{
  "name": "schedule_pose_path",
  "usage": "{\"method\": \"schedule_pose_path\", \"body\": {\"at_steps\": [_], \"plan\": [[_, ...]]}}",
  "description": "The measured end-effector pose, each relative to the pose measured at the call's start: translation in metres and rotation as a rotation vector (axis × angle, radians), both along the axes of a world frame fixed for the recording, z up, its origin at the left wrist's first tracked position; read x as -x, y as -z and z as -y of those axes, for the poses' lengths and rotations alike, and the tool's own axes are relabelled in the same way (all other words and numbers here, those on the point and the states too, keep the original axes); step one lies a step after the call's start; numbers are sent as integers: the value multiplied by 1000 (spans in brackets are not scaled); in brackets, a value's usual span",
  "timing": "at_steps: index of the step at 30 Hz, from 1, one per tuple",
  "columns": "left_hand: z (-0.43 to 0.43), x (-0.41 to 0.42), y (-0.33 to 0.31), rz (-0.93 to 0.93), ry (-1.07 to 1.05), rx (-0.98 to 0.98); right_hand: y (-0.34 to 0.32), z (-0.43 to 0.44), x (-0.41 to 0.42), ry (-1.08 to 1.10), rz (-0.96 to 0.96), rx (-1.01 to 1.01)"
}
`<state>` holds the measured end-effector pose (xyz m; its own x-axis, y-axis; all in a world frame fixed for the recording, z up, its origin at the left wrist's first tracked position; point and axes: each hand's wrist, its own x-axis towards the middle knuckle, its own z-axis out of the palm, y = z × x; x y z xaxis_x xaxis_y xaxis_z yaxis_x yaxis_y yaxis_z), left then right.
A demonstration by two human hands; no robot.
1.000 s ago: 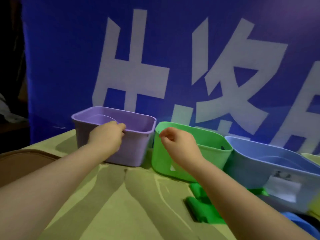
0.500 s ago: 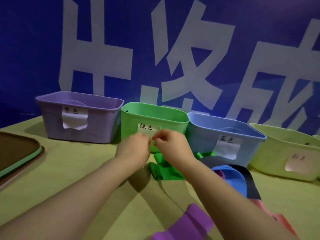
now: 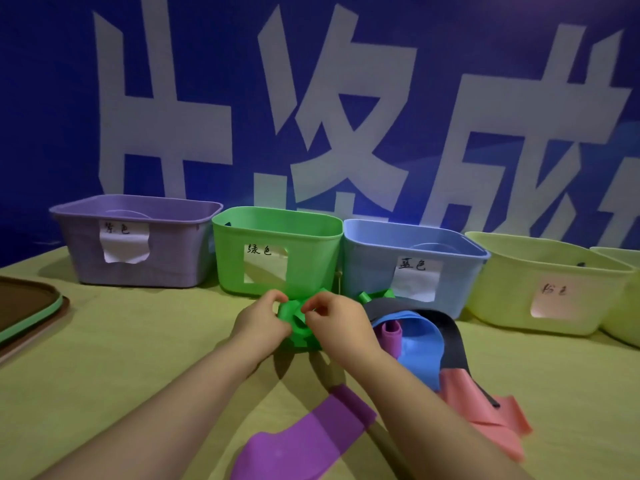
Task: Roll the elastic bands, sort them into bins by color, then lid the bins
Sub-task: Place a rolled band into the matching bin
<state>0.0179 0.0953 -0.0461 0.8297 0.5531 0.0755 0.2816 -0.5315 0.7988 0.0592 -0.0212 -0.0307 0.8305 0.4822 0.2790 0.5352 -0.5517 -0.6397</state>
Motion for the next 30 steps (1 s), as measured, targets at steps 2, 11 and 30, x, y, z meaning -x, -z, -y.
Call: {"method": "schedule_pose_path", "body": {"at_steps": [2, 11, 30], "plan": [[3, 4, -5, 109, 21, 122, 0, 1, -1, 6, 16, -3], [42, 16, -39, 281, 198, -394, -22, 36, 3, -80, 87, -67], [70, 19, -39, 361, 362, -133, -29, 83, 10, -102, 4, -523]]}}
